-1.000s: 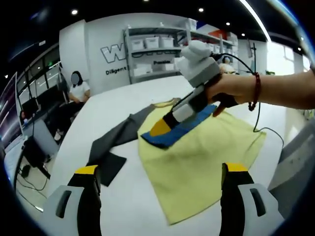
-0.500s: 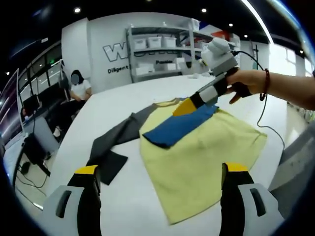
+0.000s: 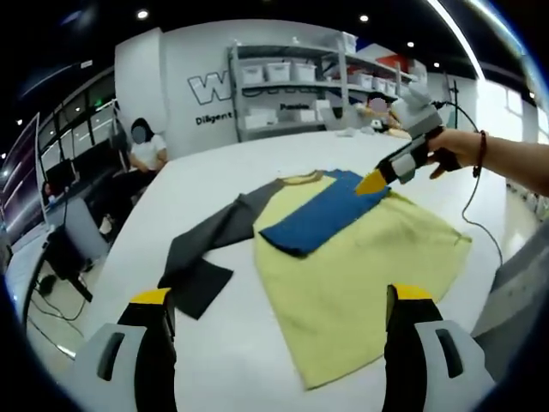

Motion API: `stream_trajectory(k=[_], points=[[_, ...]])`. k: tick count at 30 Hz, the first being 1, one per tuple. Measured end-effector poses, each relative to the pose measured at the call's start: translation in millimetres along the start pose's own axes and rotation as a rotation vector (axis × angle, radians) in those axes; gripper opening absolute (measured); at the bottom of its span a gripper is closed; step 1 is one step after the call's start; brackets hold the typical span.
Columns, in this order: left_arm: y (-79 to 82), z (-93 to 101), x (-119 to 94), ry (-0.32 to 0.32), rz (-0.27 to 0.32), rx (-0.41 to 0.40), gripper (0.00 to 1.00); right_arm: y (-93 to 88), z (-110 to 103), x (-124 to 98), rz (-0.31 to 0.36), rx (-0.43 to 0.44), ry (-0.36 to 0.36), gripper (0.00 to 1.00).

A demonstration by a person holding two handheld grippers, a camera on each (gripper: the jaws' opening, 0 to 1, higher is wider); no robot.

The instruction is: Fold the garment on the visible template until the final outline fits inside the template.

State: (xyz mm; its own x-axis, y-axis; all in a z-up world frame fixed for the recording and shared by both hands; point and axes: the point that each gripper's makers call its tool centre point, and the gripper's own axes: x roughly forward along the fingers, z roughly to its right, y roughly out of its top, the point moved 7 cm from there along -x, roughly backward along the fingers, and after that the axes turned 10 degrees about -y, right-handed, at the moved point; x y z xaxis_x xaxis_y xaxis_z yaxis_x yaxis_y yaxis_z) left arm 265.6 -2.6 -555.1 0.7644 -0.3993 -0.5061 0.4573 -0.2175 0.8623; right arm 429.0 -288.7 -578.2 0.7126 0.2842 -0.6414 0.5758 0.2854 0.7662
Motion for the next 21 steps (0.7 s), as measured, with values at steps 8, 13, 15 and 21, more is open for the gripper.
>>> stream_trajectory(k=[8, 13, 15, 21], points=[[-1.6, -19.6, -3.0, 0.044, -0.01, -0.031, 0.99, -16.1, 34.6, -5.3, -0.014, 0.074, -0.048, 0.95], [-1.1, -32.8, -4.2, 0.068, -0.022, -0.019, 0.99, -28.2, 53.5, -5.1, -0.028, 0.108, -0.083, 0.84], [-1.0, -40.1, -4.9, 0.079, -0.024, -0.016, 0.99, -33.9, 57.8, -4.1, -0.037, 0.122, -0.088, 0.8], [-4.1, -55.7, -7.9, 0.111, -0.034, -0.033, 0.99, -43.9, 66.8, 1.8, -0.05, 0.111, -0.108, 0.65]])
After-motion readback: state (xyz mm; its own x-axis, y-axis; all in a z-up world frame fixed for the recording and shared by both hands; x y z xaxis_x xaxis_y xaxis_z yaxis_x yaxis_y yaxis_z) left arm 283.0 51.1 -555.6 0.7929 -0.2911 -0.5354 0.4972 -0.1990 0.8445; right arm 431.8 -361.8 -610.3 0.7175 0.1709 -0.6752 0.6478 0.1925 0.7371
